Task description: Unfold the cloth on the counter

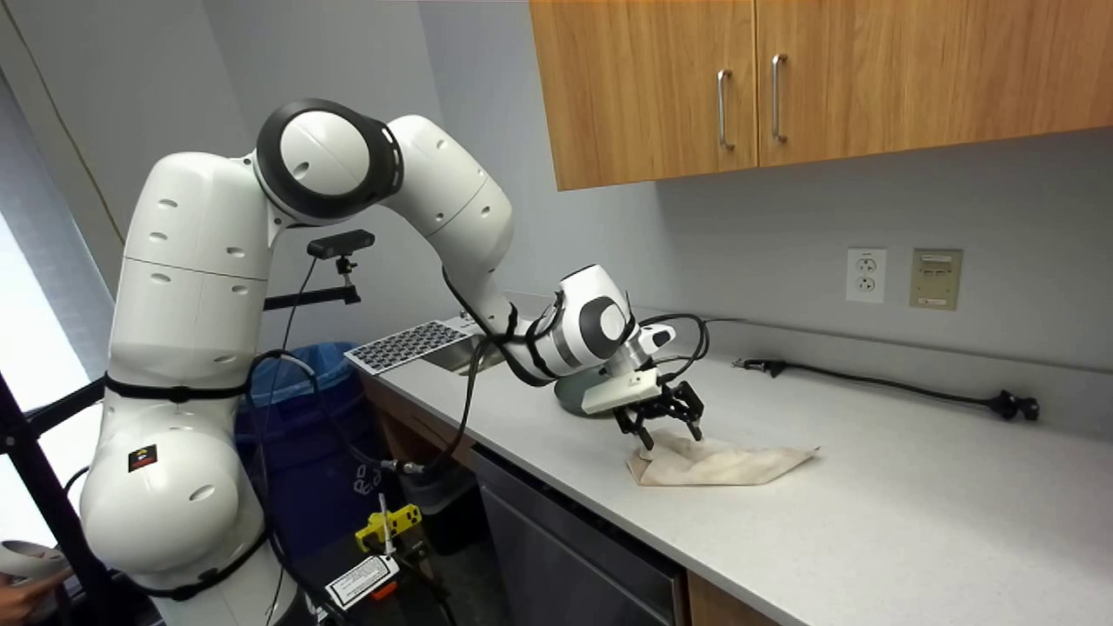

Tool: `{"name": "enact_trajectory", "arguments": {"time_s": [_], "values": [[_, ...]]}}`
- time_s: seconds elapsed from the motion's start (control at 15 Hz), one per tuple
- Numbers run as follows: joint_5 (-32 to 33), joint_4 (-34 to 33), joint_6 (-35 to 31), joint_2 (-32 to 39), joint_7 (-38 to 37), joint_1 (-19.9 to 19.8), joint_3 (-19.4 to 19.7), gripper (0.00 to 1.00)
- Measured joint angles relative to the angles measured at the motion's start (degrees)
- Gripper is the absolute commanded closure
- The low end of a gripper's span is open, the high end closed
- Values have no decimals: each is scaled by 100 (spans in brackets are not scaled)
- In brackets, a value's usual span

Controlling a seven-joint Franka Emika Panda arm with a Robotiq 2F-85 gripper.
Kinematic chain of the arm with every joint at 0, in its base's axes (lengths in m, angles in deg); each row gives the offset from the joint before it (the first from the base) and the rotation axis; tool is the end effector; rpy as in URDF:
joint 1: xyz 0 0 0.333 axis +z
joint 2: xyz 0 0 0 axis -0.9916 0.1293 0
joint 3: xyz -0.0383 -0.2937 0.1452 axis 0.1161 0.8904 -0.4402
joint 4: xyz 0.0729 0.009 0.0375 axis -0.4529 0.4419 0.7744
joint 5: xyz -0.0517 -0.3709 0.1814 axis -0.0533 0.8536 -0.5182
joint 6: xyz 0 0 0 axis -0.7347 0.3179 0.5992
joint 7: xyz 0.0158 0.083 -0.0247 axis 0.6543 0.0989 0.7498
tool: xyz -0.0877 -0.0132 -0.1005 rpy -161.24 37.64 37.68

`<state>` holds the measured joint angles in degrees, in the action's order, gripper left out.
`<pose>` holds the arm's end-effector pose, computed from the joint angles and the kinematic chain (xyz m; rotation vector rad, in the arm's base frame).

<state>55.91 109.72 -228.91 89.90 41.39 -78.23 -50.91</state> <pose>0.6210 -0.0281 0.1838 2.6974 0.6746 0.2536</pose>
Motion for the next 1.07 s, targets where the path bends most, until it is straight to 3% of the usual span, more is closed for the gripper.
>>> {"name": "enact_trajectory", "arguments": {"time_s": [1.07], "values": [[91, 146, -4, 175, 52, 75, -29, 0]]}}
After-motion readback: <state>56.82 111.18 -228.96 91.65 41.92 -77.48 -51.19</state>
